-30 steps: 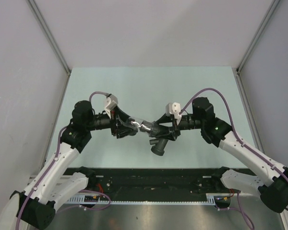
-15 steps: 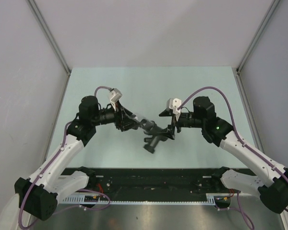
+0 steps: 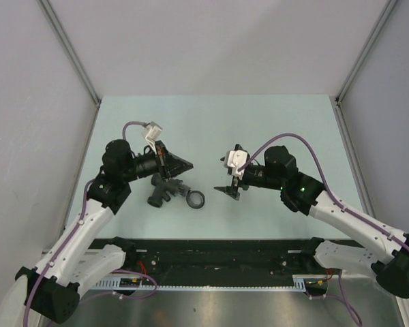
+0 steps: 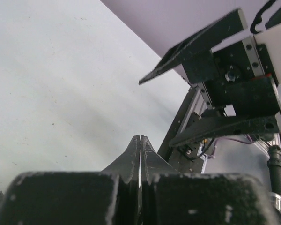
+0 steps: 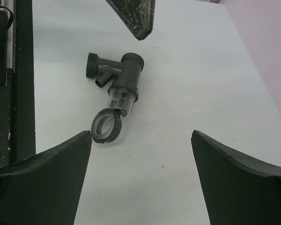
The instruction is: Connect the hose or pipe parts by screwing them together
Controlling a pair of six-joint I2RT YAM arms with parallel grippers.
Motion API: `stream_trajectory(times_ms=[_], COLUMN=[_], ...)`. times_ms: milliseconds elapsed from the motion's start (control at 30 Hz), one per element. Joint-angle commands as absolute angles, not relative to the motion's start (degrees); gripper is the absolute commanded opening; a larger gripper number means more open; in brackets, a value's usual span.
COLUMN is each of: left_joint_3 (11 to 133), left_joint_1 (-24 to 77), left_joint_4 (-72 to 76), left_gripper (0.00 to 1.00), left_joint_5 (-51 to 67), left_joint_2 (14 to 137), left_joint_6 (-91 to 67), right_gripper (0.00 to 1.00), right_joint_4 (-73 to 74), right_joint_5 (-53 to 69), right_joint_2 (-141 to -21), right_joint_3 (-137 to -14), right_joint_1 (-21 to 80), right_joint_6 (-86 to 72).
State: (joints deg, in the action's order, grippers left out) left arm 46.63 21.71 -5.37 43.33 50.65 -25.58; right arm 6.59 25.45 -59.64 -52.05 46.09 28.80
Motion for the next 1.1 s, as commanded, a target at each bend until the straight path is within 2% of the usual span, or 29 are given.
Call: stream_trajectory(times_ms=[0,100,133,167,233,300,367,433,600,800,867,1000,1067], left_joint_3=[47.0,46.1,46.3,46.8,46.3,45.0,42.7,41.2,38.4,35.4,35.5,37.3,39.0], left_joint_1=[21.4,21.0,20.4,20.1,18.1,15.5,10.7,8.0,5.8,4.7,4.6,4.0,3.8], left_joint_4=[-4.3,-7.5,-9.0,-12.3,-16.0,-17.1,-17.7,-18.6,-19.2,-19.1,-19.1,-18.5,-18.4], left_gripper=[0.0,0.01,0.05,0.15,0.16,0.31,0.41,0.46,0.54,0.63,0.67,0.69,0.69], left_joint_5=[37.7,27.4,24.6,17.3,11.2,6.2,6.5,6.9,9.0,7.6,7.4,9.5,8.5], left_joint_2=[49.9,50.1,50.9,51.3,51.9,51.7,51.6,52.3,55.6,58.7,60.1,62.8,64.4], left_joint_6=[-23.5,-23.2,-23.1,-23.5,-24.1,-27.7,-29.8,-29.5,-27.6,-25.9,-23.6,-20.3,-17.9], right_gripper=[0.91,0.91,0.9,0.9,0.89,0.86,0.82,0.81,0.83,0.86,0.83,0.77,0.69], right_joint_4=[-1.6,-4.5,-4.9,-6.1,-7.8,-9.8,-11.0,-12.9,-15.3,-15.6,-16.3,-18.4,-20.1], right_joint_5=[19.1,15.1,12.6,11.1,9.3,8.5,6.5,7.0,3.6,5.8,8.0,8.9,9.3], right_joint_2=[-60.7,-62.5,-62.8,-63.4,-65.8,-68.5,-72.9,-77.8,-85.7,-91.7,-92.9,-95.8,-96.7], right_joint_3=[-49.7,-49.1,-49.1,-49.1,-49.1,-49.1,-49.1,-49.1,-49.1,-49.1,-49.1,-49.1,-49.1], right_joint_1=[48.9,49.6,49.9,50.4,50.6,52.2,53.4,55.2,57.0,56.3,55.4,55.0,54.5], right_joint_6=[23.1,15.7,14.3,9.7,4.7,0.3,0.3,-0.7,1.8,6.8,7.0,8.3,8.9])
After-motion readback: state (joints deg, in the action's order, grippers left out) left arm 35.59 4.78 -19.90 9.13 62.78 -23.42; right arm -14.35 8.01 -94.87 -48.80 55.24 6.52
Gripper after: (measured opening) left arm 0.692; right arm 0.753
